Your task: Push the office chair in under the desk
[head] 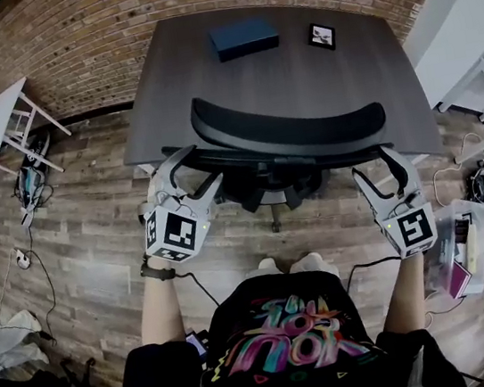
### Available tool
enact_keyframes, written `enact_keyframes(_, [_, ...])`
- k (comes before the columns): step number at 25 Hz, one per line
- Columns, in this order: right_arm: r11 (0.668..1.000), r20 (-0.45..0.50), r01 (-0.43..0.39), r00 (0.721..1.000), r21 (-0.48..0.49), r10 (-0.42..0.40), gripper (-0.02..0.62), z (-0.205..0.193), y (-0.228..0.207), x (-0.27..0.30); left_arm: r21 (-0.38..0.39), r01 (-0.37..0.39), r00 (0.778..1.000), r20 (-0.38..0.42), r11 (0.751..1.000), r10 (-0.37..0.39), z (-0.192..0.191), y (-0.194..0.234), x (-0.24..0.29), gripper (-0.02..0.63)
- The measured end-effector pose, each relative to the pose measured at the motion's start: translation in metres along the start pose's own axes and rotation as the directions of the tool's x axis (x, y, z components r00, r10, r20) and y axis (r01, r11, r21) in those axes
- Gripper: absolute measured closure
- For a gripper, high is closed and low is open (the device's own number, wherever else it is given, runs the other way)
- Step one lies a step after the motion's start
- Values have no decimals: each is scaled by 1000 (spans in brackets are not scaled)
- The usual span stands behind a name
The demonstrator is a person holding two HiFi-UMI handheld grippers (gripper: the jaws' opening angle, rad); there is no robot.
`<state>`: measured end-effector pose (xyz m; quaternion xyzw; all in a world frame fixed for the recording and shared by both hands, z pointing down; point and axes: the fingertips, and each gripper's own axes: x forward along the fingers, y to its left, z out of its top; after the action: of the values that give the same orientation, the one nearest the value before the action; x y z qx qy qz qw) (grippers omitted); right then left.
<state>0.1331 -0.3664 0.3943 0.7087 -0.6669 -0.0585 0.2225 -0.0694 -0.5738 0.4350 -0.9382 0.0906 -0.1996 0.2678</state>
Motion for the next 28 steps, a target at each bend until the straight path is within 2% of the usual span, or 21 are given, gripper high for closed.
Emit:
enact_keyframes(5, [990, 139, -11, 990, 143, -9, 386, 23, 14, -9, -118, -20, 995, 91, 993, 31, 26, -5, -18, 364])
enact_keyframes(7, [979, 185, -15, 983, 203, -24, 403, 30, 18, -13, -198, -7, 990, 139, 980, 35, 37, -9, -24, 381])
enact_keyframes(10, [965, 225, -24, 974, 263, -37, 422, 37, 26, -17, -376, 15, 978, 198, 926, 65, 49, -18, -34, 413])
enact_keyframes(13, [958, 227, -34, 973, 284, -33, 446, 37, 36, -17, -475, 62, 962, 263, 878, 74, 57, -28, -38, 433])
enact_keyframes(16, [952, 226, -34, 973, 303, -37, 471, 34, 45, -18, -505, 85, 947, 308, 859, 88, 58, -36, -38, 463])
enact_keyframes(19, [948, 220, -17, 974, 317, -56, 504, 31, 50, -21, -521, 73, 949, 299, 851, 102, 53, -42, -40, 517])
enact_keyframes(24, [945, 193, 11, 978, 326, -78, 581, 24, 52, -24, -548, 116, 946, 316, 828, 76, 51, -57, -40, 564])
enact_keyframes(28, [941, 189, 5, 979, 337, -73, 595, 22, 58, -20, -559, 117, 948, 309, 821, 75, 49, -61, -39, 604])
